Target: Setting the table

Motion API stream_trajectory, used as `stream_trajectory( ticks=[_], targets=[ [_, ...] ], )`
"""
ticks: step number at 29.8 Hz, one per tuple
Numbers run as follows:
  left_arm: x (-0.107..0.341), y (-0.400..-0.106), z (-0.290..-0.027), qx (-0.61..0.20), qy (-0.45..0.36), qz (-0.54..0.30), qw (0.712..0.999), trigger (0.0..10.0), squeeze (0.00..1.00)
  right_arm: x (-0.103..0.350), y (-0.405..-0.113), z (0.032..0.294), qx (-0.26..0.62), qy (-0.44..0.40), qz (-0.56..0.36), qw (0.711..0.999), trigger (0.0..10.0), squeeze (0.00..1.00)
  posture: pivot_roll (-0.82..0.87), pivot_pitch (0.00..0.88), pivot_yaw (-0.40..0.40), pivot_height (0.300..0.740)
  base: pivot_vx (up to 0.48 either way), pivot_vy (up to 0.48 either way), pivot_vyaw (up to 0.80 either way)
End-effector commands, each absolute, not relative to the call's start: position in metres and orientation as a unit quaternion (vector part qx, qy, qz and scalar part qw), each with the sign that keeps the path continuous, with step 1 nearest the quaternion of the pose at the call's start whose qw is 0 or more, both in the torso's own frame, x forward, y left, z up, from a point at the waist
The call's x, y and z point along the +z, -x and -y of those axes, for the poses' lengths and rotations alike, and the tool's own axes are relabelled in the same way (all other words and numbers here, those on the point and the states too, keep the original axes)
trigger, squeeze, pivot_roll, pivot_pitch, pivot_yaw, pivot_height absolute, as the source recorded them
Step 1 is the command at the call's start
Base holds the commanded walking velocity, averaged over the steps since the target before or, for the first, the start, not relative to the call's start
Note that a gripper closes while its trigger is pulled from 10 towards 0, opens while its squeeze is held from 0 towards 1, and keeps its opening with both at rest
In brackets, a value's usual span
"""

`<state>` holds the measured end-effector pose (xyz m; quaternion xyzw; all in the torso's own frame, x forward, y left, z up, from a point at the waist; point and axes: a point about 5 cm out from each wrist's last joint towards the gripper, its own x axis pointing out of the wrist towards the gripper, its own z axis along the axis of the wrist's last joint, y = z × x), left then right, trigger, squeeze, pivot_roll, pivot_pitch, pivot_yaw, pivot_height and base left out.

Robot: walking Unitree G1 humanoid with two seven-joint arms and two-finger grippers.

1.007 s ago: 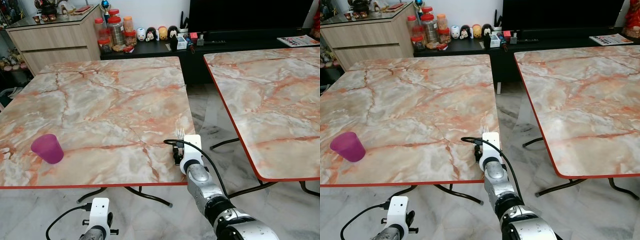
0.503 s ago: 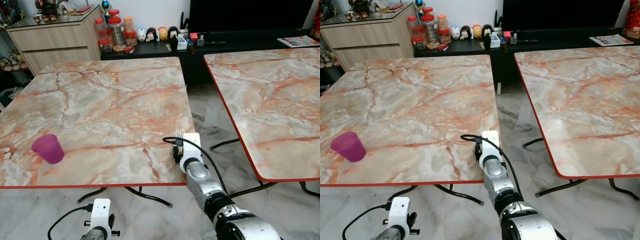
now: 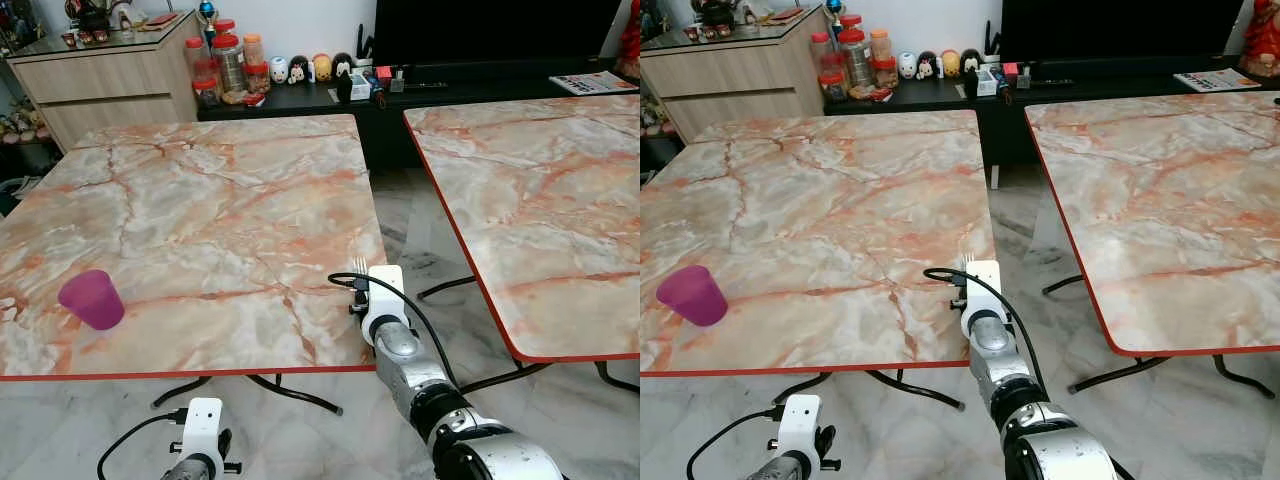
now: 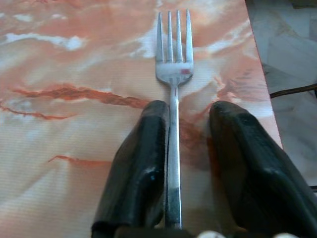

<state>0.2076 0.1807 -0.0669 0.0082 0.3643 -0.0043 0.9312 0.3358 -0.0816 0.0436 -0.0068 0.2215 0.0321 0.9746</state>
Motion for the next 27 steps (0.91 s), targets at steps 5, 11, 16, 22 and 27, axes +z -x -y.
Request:
stream_trajectory(
  ticks=[5,11,16,22,27],
  targets=[
    [-0.07,-0.204,-0.181,-0.003,0.0,-0.376,0.927,10.0,0.0,0.034,-0.329,0.074,0.045,-0.003,-0.253,0.967,0.0,0.0,0.01,0.0,0.051,0.74,0.0,0.0,0.0],
    [-0.07,-0.203,-0.181,-0.001,-0.005,-0.376,0.927,10.0,0.0,0.032,-0.326,0.071,0.055,-0.003,-0.255,0.965,0.0,0.0,0.0,0.0,0.052,0.74,0.0,0.0,0.0],
    [-0.071,-0.202,-0.181,0.001,-0.005,-0.377,0.926,10.0,0.0,0.034,-0.327,0.069,0.061,-0.006,-0.25,0.966,0.0,0.0,0.0,0.0,0.05,0.74,0.0,0.0,0.0],
    [-0.07,-0.202,-0.181,0.003,-0.006,-0.376,0.927,10.0,0.0,0.041,-0.331,0.065,0.071,-0.007,-0.229,0.971,0.0,0.0,0.01,0.0,0.048,0.74,0.0,0.0,0.0],
    [-0.07,-0.203,-0.183,0.013,-0.013,-0.373,0.928,10.0,0.0,0.061,-0.34,0.058,0.09,-0.022,-0.165,0.982,0.0,0.0,0.01,0.0,0.049,0.74,0.0,0.0,0.0]
  ],
)
